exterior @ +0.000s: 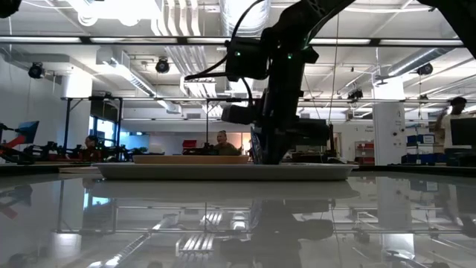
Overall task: Pick and place plate/cup/fork/spoon on tray
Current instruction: Put the red fork on the gray tray to the bottom side of the cup, then return to Home Position
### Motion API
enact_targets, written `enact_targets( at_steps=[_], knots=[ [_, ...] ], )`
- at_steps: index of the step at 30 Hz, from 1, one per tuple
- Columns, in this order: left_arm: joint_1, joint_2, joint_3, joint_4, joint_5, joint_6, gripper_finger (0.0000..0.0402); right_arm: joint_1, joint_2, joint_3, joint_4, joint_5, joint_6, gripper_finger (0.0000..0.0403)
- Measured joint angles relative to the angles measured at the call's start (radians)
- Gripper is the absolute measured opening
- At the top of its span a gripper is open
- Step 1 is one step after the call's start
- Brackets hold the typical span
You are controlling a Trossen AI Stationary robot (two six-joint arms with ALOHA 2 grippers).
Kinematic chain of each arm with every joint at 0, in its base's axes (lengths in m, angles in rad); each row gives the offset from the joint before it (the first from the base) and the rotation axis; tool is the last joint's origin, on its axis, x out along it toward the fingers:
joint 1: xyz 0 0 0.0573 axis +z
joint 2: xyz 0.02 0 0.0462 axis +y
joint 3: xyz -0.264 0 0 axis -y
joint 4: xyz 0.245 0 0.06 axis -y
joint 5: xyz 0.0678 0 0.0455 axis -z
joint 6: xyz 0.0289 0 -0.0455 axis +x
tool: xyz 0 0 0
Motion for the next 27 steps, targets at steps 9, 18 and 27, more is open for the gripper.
enact_targets(
  at_steps=[9, 18, 27],
  knots=[
    [0.000, 0.000, 0.000, 0.000, 0.000, 0.000, 0.0141, 0.000, 0.000, 0.006, -0.007, -0.016, -0.001, 0.0009],
    [0.000, 0.000, 0.000, 0.000, 0.000, 0.000, 0.0141, 0.000, 0.000, 0.006, -0.043, -0.016, -0.023, 0.0009],
    [0.000, 0.000, -0.008, 0.001, 0.000, -0.010, 0.0141, 0.019, -0.060, 0.006, -0.001, 0.003, -0.185, 0.0009]
  ],
)
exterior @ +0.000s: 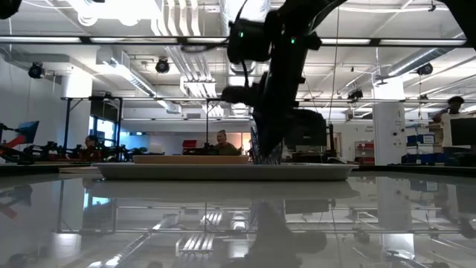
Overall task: Pick and place plate/cup/fork/spoon on tray
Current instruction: Return to Home Position
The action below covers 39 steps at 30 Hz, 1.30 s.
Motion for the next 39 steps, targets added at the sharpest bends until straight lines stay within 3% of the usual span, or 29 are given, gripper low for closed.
enact_targets(
  at_steps=[10, 16, 19, 23, 31, 39],
  knots=[
    [-0.001, 0.002, -0.049, -0.067, 0.011, -0.286, 0.0141, 0.138, -0.124, -0.029, 0.149, 0.071, -0.491, 0.0009],
    [-0.002, 0.006, -0.124, -0.105, 0.193, -0.539, 0.0141, 0.203, -0.212, -0.153, 0.362, 0.067, -0.782, 0.0009],
    [-0.011, 0.020, -0.183, -0.077, 0.264, -0.672, 0.0141, 0.205, -0.275, -0.247, 0.470, 0.067, -0.848, 0.0009],
    [-0.045, 0.050, -0.270, 0.028, 0.271, -0.773, 0.0141, 0.201, -0.376, -0.404, 0.649, 0.062, -0.920, 0.0009],
    [-0.079, 0.116, -0.403, 0.250, 0.273, -0.822, 0.0141, 0.177, -0.566, -0.704, 0.994, 0.001, -1.019, 0.0009],
    [-0.079, 0.182, -0.432, 0.265, 0.225, -0.835, 0.0141, 0.164, -0.736, -0.912, 1.183, -0.019, -1.078, 0.0009]
  ],
)
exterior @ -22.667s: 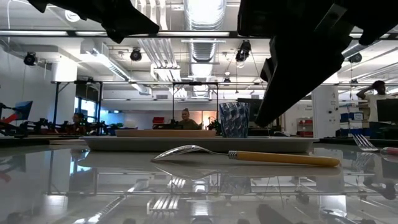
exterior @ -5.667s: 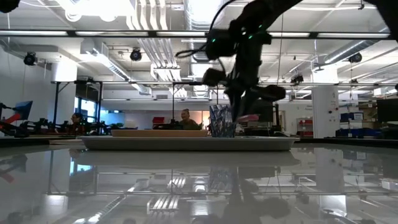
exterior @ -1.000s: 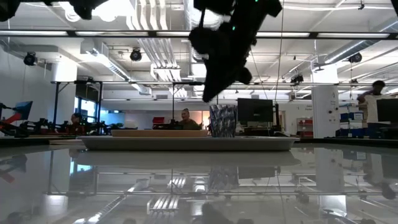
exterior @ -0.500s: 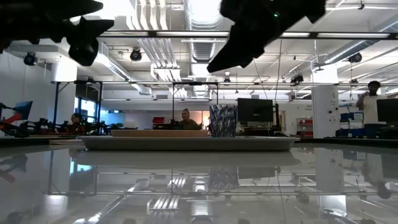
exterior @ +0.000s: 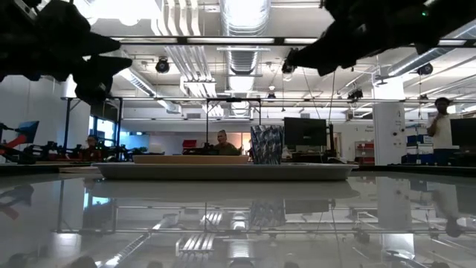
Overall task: Pick and place plate/cup/fork/spoon on tray
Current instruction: Return to Home Position
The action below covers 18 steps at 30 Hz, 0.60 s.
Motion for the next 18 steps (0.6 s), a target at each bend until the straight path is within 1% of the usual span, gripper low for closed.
enact_targets(
  at_steps=[3, 9, 14, 16, 18],
  knots=[
    [0.000, 0.025, 0.000, 0.006, -0.007, 0.000, 0.0141, 0.001, -0.069, -0.065, 0.045, -0.001, -0.021, 0.0009],
    [0.000, 0.063, -0.001, 0.015, -0.032, -0.031, 0.0141, 0.001, -0.220, -0.170, 0.057, -0.001, -0.029, 0.0009],
    [0.000, 0.080, 0.002, 0.080, -0.034, -0.039, 0.0141, 0.001, -0.343, -0.257, 0.055, -0.001, -0.038, 0.0009],
    [0.000, 0.069, 0.012, 0.076, -0.018, -0.049, 0.0141, 0.001, -0.389, -0.285, 0.057, -0.001, -0.039, 0.0009],
    [0.001, 0.044, 0.019, 0.080, 0.025, -0.046, 0.0141, 0.001, -0.435, -0.313, 0.057, -0.003, -0.041, 0.0009]
  ],
)
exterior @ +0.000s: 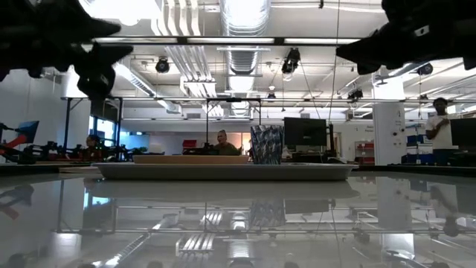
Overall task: Pick and place plate/cup/fork/spoon on tray
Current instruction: Return to Home Position
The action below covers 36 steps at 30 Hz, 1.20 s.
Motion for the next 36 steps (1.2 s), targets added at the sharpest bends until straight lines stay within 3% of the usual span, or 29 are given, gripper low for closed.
enact_targets(
  at_steps=[5, 16, 28, 36],
  knots=[
    [-0.001, -0.102, 0.002, -0.072, 0.049, 0.027, 0.0118, 0.000, -0.100, -0.056, -0.001, -0.042, -0.023, 0.0009],
    [-0.001, -0.360, 0.020, -0.321, 0.050, 0.106, 0.0005, 0.000, -0.227, -0.124, -0.003, -0.045, -0.039, 0.0009],
    [0.000, -0.564, 0.112, -0.752, 0.030, 0.154, 0.0000, 0.000, -0.231, -0.127, -0.006, -0.042, -0.051, 0.0009],
    [0.000, -0.650, 0.090, -0.821, 0.015, 0.243, 0.0000, 0.000, -0.231, -0.147, -0.008, -0.042, -0.059, 0.0009]
  ],
)
